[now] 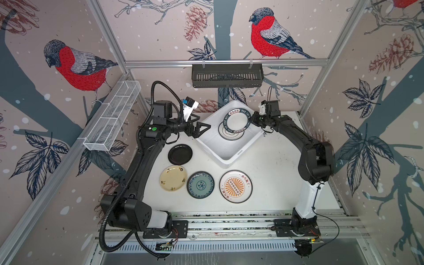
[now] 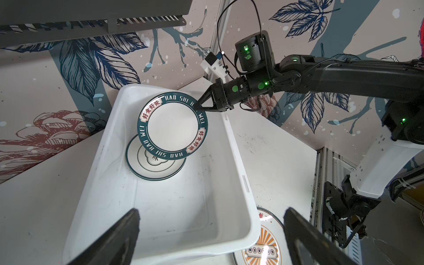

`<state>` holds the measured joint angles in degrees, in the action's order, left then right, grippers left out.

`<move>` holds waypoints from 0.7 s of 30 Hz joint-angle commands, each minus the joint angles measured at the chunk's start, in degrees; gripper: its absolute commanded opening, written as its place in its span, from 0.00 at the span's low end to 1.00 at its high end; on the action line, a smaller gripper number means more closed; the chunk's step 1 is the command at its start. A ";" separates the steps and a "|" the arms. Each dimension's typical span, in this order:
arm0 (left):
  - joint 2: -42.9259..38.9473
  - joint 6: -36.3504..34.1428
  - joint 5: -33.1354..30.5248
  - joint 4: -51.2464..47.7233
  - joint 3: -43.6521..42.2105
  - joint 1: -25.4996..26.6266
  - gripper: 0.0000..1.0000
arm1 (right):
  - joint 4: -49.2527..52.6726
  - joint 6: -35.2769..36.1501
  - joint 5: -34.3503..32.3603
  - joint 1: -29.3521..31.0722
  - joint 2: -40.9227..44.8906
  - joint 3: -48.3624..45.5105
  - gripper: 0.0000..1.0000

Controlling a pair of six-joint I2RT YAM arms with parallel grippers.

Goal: Place the plates into the plastic bin on the countertop
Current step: 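Lower the 'HAO SHI HAO WEI' plate onto the stacked plates with the right gripper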

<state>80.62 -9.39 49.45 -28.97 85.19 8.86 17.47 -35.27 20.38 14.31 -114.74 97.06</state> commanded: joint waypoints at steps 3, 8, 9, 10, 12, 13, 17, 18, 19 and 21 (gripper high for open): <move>-0.02 -0.98 0.47 -0.47 0.21 0.09 0.97 | 2.95 2.69 -0.21 0.68 -3.74 3.82 0.02; -0.02 -1.01 0.51 -0.48 0.20 0.10 0.97 | 3.53 2.88 -0.59 1.02 -5.95 5.32 0.02; -0.02 -0.99 0.53 -0.47 0.16 0.07 0.97 | 3.74 3.00 -0.61 1.10 -6.42 5.79 0.02; -0.01 -0.98 0.60 -0.47 0.20 0.10 0.97 | 3.94 3.01 -0.64 1.16 -6.78 6.15 0.02; -0.02 -0.99 0.65 -0.47 0.21 0.06 0.97 | 4.44 3.24 -0.83 1.21 -7.73 7.10 0.02; -0.10 -1.01 0.64 -0.40 0.25 0.08 0.97 | 4.74 3.29 -0.98 1.18 -8.27 7.60 0.02; -0.11 -0.98 0.61 -0.49 0.10 0.10 0.97 | 5.30 3.45 -0.96 1.24 -10.16 9.25 0.02; -0.11 -0.98 0.65 -0.47 0.12 0.06 0.97 | 5.52 3.53 -0.88 1.24 -10.60 9.64 0.02; -0.13 -0.98 0.65 -0.49 0.16 0.10 0.97 | 5.76 3.46 -0.80 1.22 -11.11 10.19 0.02; -0.11 -1.01 0.55 -0.47 0.23 0.10 0.97 | 5.97 3.53 -0.69 1.26 -11.77 10.99 0.02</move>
<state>80.64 -9.41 49.45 -28.99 85.19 8.86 23.81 -32.62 19.38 15.42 -125.93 106.80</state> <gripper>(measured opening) 0.967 0.082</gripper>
